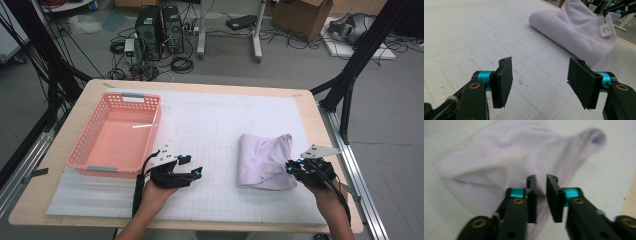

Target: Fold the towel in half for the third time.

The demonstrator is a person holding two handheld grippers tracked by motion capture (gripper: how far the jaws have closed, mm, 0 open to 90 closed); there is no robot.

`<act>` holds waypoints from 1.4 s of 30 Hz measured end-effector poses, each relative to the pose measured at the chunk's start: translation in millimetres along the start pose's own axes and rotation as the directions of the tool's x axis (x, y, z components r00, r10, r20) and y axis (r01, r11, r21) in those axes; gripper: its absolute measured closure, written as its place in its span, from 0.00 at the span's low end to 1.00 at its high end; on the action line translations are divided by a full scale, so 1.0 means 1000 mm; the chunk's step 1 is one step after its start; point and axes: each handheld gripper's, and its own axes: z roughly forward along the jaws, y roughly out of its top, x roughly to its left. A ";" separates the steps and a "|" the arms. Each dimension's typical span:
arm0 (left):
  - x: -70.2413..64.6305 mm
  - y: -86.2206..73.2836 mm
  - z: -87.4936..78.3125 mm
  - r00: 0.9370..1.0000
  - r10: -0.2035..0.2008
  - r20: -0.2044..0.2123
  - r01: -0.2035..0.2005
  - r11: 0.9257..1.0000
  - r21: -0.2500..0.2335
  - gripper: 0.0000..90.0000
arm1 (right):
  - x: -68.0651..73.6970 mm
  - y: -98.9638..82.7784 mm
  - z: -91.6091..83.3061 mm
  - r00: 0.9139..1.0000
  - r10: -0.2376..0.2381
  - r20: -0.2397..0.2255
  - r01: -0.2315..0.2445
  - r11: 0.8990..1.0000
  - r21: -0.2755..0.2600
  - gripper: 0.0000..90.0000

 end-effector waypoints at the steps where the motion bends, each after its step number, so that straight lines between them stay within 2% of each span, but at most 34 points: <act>1: 0.000 0.000 0.000 1.000 0.000 0.000 0.000 1.000 -0.001 0.41 | -0.002 -0.003 -0.002 1.000 0.024 0.005 -0.024 1.000 -0.010 0.79; 4: 0.000 0.000 0.000 1.000 0.000 -0.001 0.000 1.000 -0.001 0.41 | -0.007 -0.009 -0.007 0.996 0.088 -0.007 -0.089 0.993 -0.074 0.75; 7: 0.000 0.000 0.000 1.000 0.002 -0.001 -0.002 1.000 -0.001 0.41 | -0.006 -0.009 -0.003 0.994 0.105 -0.019 -0.107 0.990 -0.096 0.71; 9: 0.000 0.000 0.000 1.000 0.001 -0.001 -0.001 1.000 -0.004 0.41 | -0.003 -0.008 0.004 0.994 0.110 -0.014 -0.110 0.990 -0.083 0.68; 11: 0.000 0.000 0.000 1.000 0.002 -0.002 -0.002 1.000 -0.006 0.41 | -0.001 -0.009 0.017 0.995 0.094 0.013 -0.094 0.995 -0.038 0.68; 12: 0.000 0.000 0.000 1.000 0.001 -0.002 -0.001 1.000 -0.007 0.41 | 0.000 -0.010 0.024 0.995 0.074 0.060 -0.075 0.997 0.008 0.71; 13: 0.000 0.000 -0.001 1.000 0.001 -0.003 -0.001 1.000 -0.009 0.41 | 0.000 -0.012 0.028 0.994 0.071 0.083 -0.075 0.996 0.038 0.80; 14: 0.001 0.000 -0.001 1.000 0.003 -0.004 -0.003 1.000 -0.010 0.41 | -0.002 -0.016 0.032 0.995 0.080 0.066 -0.084 0.995 0.052 0.90; 15: 0.001 0.000 -0.002 1.000 0.002 -0.005 -0.002 1.000 -0.010 0.41 | -0.003 -0.020 0.032 0.994 0.090 0.070 -0.094 0.994 0.059 0.93; 18: 0.002 0.000 -0.002 1.000 -0.003 -0.009 0.003 1.000 -0.011 0.41 | -0.007 -0.024 0.027 0.988 0.122 0.100 -0.129 0.989 0.073 0.93; 19: 0.002 0.000 -0.002 1.000 -0.003 -0.009 0.003 1.000 -0.013 0.41 | -0.008 -0.023 0.025 0.986 0.128 0.108 -0.137 0.987 0.089 0.87; 20: 0.002 0.000 -0.003 1.000 -0.004 -0.008 0.003 1.000 -0.014 0.41 | -0.009 -0.022 0.023 0.983 0.131 0.125 -0.143 0.986 0.089 0.75; 21: 0.002 0.000 -0.003 1.000 -0.003 -0.009 0.003 1.000 -0.014 0.41 | -0.009 -0.020 0.020 0.980 0.140 0.144 -0.152 0.986 0.073 0.69; 24: 0.002 0.001 -0.003 1.000 -0.003 -0.008 0.002 1.000 -0.014 0.41 | -0.011 -0.009 0.011 0.979 0.143 0.143 -0.143 0.990 -0.014 0.61; 27: 0.002 0.001 -0.003 1.000 -0.004 -0.008 0.004 1.000 -0.019 0.41 | -0.008 0.011 0.011 0.985 0.119 0.122 -0.110 0.991 -0.081 0.59; 30: 0.002 0.001 -0.003 1.000 -0.004 -0.007 0.004 1.000 -0.018 0.41 | -0.005 0.033 0.023 0.992 0.086 0.089 -0.077 0.992 -0.099 0.59; 33: 0.001 0.001 -0.003 1.000 -0.001 -0.006 0.001 1.000 -0.016 0.41 | -0.005 0.051 0.043 0.996 0.074 0.046 -0.069 0.992 -0.102 0.59; 35: 0.001 0.001 -0.003 1.000 -0.001 -0.005 0.001 1.000 -0.015 0.41 | -0.007 0.059 0.058 0.997 0.071 0.037 -0.068 0.995 -0.075 0.59; 40: 0.002 0.000 -0.003 1.000 0.003 -0.007 -0.003 1.000 -0.009 0.41 | -0.012 0.069 0.087 0.994 0.109 -0.002 -0.109 0.993 -0.036 0.58; 42: 0.001 0.000 -0.003 1.000 0.002 -0.007 -0.002 1.000 -0.009 0.41 | -0.014 0.071 0.098 0.992 0.126 0.003 -0.126 0.992 -0.013 0.57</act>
